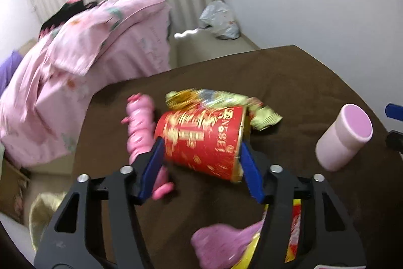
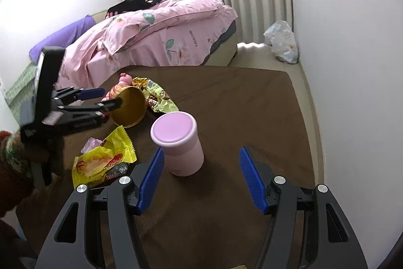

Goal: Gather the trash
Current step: 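Return both tools to the table toward the red cup and pink jar, then grasp the red paper cup with the left tool while the right tool grasps the yellow snack bag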

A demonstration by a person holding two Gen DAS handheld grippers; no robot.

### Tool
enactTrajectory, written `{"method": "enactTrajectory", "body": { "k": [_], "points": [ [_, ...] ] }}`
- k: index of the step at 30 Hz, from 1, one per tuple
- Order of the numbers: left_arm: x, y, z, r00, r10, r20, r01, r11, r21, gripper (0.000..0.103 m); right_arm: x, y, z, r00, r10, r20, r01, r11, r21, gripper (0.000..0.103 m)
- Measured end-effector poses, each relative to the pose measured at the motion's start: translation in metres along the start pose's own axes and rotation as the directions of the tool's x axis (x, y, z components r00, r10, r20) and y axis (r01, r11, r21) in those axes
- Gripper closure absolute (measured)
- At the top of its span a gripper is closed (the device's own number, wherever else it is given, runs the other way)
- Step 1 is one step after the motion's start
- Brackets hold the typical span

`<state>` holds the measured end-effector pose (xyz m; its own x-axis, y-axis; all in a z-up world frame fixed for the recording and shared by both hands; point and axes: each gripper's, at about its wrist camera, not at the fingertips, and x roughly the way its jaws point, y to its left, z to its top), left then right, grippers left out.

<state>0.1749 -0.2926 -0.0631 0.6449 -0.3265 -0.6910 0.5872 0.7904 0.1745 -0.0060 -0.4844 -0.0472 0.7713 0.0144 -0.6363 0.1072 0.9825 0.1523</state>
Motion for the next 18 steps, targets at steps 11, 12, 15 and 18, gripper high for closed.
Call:
{"method": "enactTrajectory", "body": {
  "k": [11,12,15,18],
  "points": [
    [-0.041,0.09,-0.045,0.994,-0.104,0.021,0.106,0.963,-0.246,0.102,0.028,0.069,0.05,0.998,0.056,0.014,-0.053,0.987,-0.15,0.044],
    [-0.049,0.097,-0.05,0.994,-0.11,0.029,0.113,0.959,-0.259,0.102,0.035,0.076,0.056,0.998,0.065,0.003,-0.064,0.984,-0.164,0.044],
    [-0.061,0.109,-0.061,0.99,-0.135,0.035,0.139,0.948,-0.286,0.102,0.069,0.095,0.078,0.997,0.056,-0.061,-0.066,0.981,-0.182,0.045],
    [-0.073,0.114,-0.071,0.985,-0.166,0.052,0.174,0.941,-0.289,0.102,0.109,0.103,0.101,0.987,0.028,-0.155,-0.055,0.983,-0.173,0.045]
  ]
}}
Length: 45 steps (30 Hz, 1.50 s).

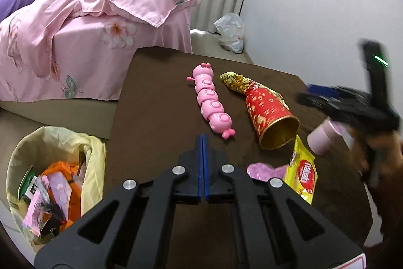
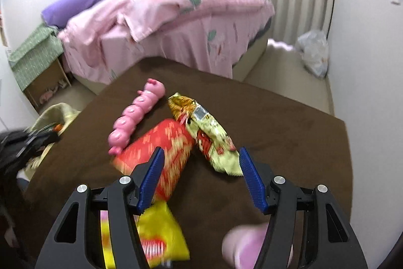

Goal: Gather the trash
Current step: 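Grasp the red paper cup with the left tool while the right tool grasps the yellow snack bag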

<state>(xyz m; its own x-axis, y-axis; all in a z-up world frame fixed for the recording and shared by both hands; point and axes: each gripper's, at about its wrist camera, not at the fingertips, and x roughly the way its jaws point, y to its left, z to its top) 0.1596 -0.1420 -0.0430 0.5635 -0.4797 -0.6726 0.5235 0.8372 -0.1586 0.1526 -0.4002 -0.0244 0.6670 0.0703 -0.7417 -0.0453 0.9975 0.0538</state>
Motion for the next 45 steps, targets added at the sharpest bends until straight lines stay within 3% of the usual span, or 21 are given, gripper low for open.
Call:
{"method": "enactTrajectory", "body": {
  "k": [2,4,6,10,12,18,23,27,30,32,35,40,45],
  "points": [
    [-0.004,0.003,-0.004,1.0,-0.016,-0.002,0.016,1.0,-0.006,0.096,0.026,0.001,0.015,0.997,-0.029,-0.073,0.03,1.0,0.003,0.045],
    [-0.008,0.009,-0.01,0.999,-0.034,-0.002,0.033,0.999,-0.031,0.081,0.042,0.0,0.028,0.995,-0.034,-0.089,0.036,0.999,0.019,0.045],
    [-0.01,0.015,-0.014,0.999,-0.042,-0.001,0.042,0.998,-0.054,0.072,0.05,-0.001,0.037,0.991,-0.065,-0.115,0.069,0.997,0.027,0.06],
    [-0.012,0.026,-0.022,0.998,-0.057,-0.01,0.056,0.995,-0.088,0.065,0.029,-0.007,0.056,0.998,-0.017,-0.064,0.017,1.0,-0.002,0.06],
    [-0.01,0.03,-0.021,0.994,-0.107,-0.007,0.105,0.985,-0.134,0.058,0.021,-0.011,0.054,0.998,-0.021,-0.059,0.019,0.999,-0.034,0.06],
    [0.014,-0.006,0.006,0.975,-0.221,0.018,0.222,0.966,-0.135,0.042,-0.015,-0.046,0.017,0.986,-0.167,-0.028,0.167,0.986,0.004,0.06],
    [0.046,-0.068,0.033,0.975,-0.224,0.006,0.224,0.974,-0.043,0.035,-0.057,-0.081,-0.028,0.978,-0.206,0.042,0.198,0.969,0.149,0.06],
    [0.087,-0.107,0.037,0.997,-0.062,-0.055,0.065,0.996,0.062,0.035,-0.077,-0.093,-0.059,0.974,-0.216,0.073,0.197,0.958,0.207,0.06],
    [0.103,-0.103,0.037,0.995,-0.022,-0.094,0.024,1.0,0.017,0.035,-0.088,-0.094,-0.079,0.976,-0.198,0.088,0.173,0.957,0.233,0.06],
    [0.108,-0.094,0.036,0.989,-0.071,-0.127,0.067,0.997,-0.031,0.036,-0.094,-0.089,-0.092,0.979,-0.177,0.099,0.149,0.959,0.242,0.06],
    [0.105,-0.079,0.035,0.978,-0.151,-0.143,0.139,0.987,-0.085,0.05,-0.102,-0.078,-0.103,0.985,-0.123,0.123,0.091,0.967,0.239,0.06],
    [0.064,-0.065,0.033,0.984,-0.156,-0.088,0.15,0.986,-0.078,0.052,-0.104,-0.051,-0.118,0.992,-0.001,0.128,-0.03,0.97,0.242,0.06],
    [0.006,-0.037,0.018,0.984,-0.172,-0.034,0.167,0.979,-0.116,0.052,-0.081,-0.013,-0.128,0.992,0.112,0.055,-0.121,0.971,0.204,0.06]
  ]
}}
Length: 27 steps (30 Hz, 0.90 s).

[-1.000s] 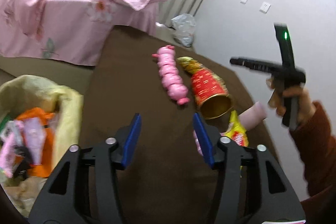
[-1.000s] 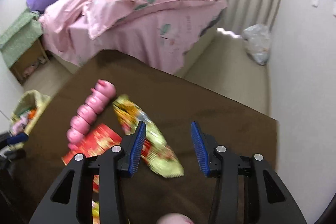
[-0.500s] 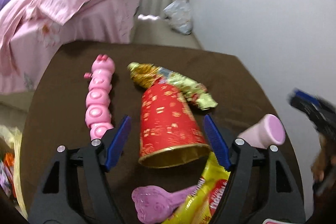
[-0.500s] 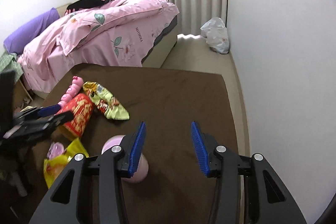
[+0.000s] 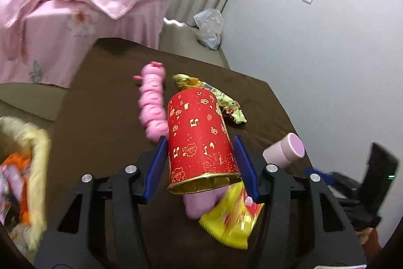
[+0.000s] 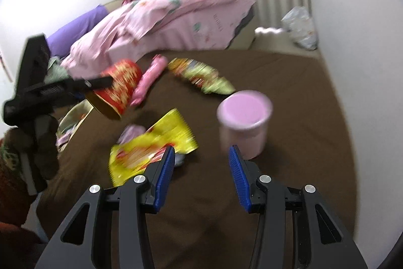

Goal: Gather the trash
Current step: 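Grasp the red paper cup with the left tool while the right tool grasps the yellow snack bag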

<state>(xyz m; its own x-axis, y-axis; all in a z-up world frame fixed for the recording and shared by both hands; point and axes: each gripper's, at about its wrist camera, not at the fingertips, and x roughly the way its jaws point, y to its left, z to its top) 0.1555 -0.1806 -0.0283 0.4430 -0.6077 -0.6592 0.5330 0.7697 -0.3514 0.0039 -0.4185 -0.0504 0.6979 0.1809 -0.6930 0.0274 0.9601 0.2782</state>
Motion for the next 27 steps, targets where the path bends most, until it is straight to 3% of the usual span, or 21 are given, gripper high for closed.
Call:
{"method": "enactTrajectory", "body": {
  "k": [5,12,17,23,25,27],
  "points": [
    [-0.042,0.025,-0.025,0.999,0.044,0.003,-0.044,0.998,-0.034,0.051,0.032,0.018,-0.006,0.995,0.069,-0.076,-0.066,0.997,0.048,0.06],
    [-0.075,0.05,-0.062,0.995,0.103,-0.016,-0.104,0.992,-0.075,0.05,0.065,0.023,0.002,0.995,0.02,-0.096,-0.014,0.998,0.061,0.06],
    [-0.08,0.057,-0.073,0.994,0.103,-0.035,-0.105,0.991,-0.079,0.049,0.073,0.036,-0.002,0.998,-0.005,-0.067,0.005,1.0,0.003,0.055],
    [-0.073,0.054,-0.076,0.991,0.13,-0.042,-0.132,0.989,-0.071,0.049,0.07,0.039,-0.005,0.997,-0.011,-0.071,0.011,1.0,0.011,0.051],
    [-0.071,0.051,-0.079,0.988,0.144,-0.047,-0.147,0.988,-0.055,0.049,0.069,0.041,-0.006,0.997,-0.03,-0.069,0.029,1.0,-0.008,0.055],
    [-0.069,0.047,-0.08,0.986,0.155,-0.055,-0.157,0.987,-0.042,0.049,0.066,0.045,-0.009,0.996,-0.068,-0.064,0.064,0.996,-0.056,0.079]
  ]
}}
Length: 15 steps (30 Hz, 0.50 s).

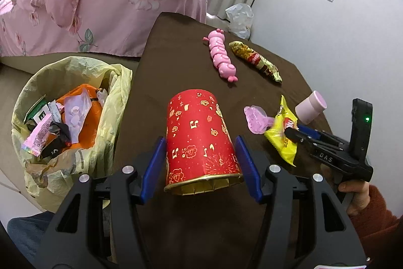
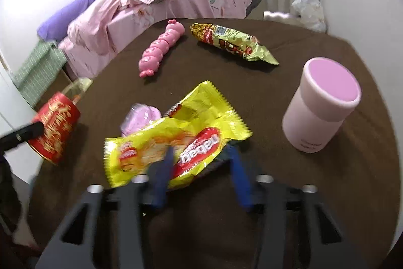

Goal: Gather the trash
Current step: 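Grasp the red paper cup with the left tool while the right tool grasps the yellow snack bag, then carry the red cup and yellow snack bag with both tools over the trash bag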

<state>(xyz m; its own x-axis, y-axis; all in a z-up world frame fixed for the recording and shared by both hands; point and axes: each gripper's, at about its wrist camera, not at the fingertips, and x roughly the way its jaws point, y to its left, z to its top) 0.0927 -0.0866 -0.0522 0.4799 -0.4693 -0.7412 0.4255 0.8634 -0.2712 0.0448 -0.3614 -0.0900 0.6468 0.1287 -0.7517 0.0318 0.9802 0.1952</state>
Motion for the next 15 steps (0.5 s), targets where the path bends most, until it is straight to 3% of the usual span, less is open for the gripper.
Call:
{"method": "enactTrajectory", "body": {
  "k": [3,15],
  "points": [
    [-0.002,-0.004,-0.001,1.0,0.008,0.004,-0.008,1.0,0.016,0.049,-0.006,0.001,-0.001,0.999,0.046,-0.006,-0.046,0.998,-0.031,0.097],
    [-0.016,-0.016,-0.004,1.0,-0.008,0.03,0.007,0.999,0.046,0.049,-0.049,0.007,0.004,0.997,0.069,0.038,-0.064,0.992,-0.108,0.098]
  ]
}}
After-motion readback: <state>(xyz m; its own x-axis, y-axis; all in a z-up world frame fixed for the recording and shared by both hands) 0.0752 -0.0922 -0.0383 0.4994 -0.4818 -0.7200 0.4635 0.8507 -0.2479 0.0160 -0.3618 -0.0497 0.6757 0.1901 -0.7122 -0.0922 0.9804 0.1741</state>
